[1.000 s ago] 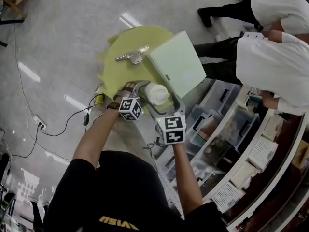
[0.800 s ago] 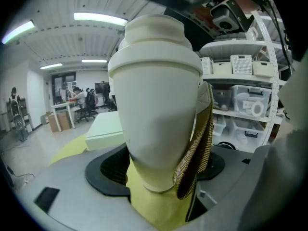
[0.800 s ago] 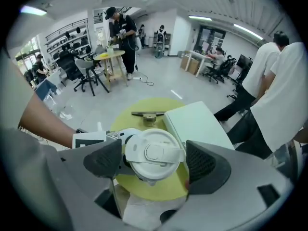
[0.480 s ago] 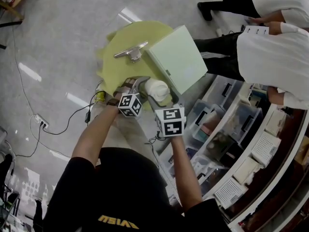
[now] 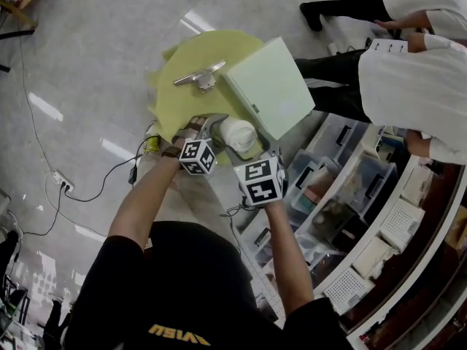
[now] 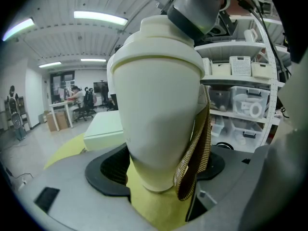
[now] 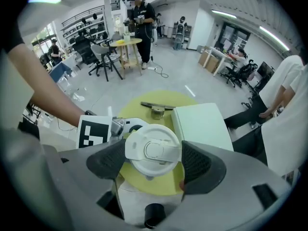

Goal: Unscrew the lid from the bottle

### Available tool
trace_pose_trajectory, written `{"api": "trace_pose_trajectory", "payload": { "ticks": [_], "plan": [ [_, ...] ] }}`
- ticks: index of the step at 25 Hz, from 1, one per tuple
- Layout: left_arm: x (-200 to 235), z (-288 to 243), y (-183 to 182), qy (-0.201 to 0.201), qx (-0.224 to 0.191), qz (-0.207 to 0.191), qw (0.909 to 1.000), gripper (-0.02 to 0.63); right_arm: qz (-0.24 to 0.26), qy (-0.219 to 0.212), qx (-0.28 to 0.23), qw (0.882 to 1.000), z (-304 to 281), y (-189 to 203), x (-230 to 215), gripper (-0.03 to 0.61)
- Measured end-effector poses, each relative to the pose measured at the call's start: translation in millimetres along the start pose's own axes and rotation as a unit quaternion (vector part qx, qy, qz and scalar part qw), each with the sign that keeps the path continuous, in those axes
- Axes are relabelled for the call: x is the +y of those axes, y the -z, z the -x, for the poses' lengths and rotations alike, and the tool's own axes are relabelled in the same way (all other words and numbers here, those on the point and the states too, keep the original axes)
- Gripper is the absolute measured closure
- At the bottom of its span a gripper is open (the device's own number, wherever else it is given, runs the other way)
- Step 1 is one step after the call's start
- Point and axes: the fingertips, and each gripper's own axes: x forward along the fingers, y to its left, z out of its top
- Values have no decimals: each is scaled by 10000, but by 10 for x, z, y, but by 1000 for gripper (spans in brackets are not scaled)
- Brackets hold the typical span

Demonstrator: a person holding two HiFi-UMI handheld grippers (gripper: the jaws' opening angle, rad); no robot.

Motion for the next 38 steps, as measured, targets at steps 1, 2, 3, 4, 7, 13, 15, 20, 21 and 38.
{"api": "trace_pose_trajectory", "payload": {
  "ticks": [1,2,3,4,7,13,15,20,21,38],
  "plan": [
    [-3,2,2,12,4,1,10000,239,206,-34,35,9998,2,-5,11,216],
    [-7,1,3,25,5,-2,10000,239,449,-72,63,9989,7,-11,22,218],
    [-9,2,1,35,6,-5,10000,239,705,-114,85,9974,11,-13,35,219],
    [-9,4,-2,41,11,-6,10000,239,964,-164,105,9952,16,-11,58,221],
    [-8,7,-4,62,23,0,10000,241,1828,-227,159,9828,28,2,193,312],
    [-2,-7,4,87,23,-7,10000,241,3013,-138,221,9532,11,49,306,371],
    [-5,-6,6,100,29,3,9999,241,3408,-244,308,9393,9,73,319,373],
    [-15,-12,9,121,51,7,9999,241,4452,-453,489,8929,21,150,322,380],
    [-8,-15,9,122,53,3,9999,241,4548,-467,486,8880,16,151,318,380],
    [2,-2,35,135,77,36,9999,242,-2774,-69,-38,9607,-27,35,-164,183]
  ]
}}
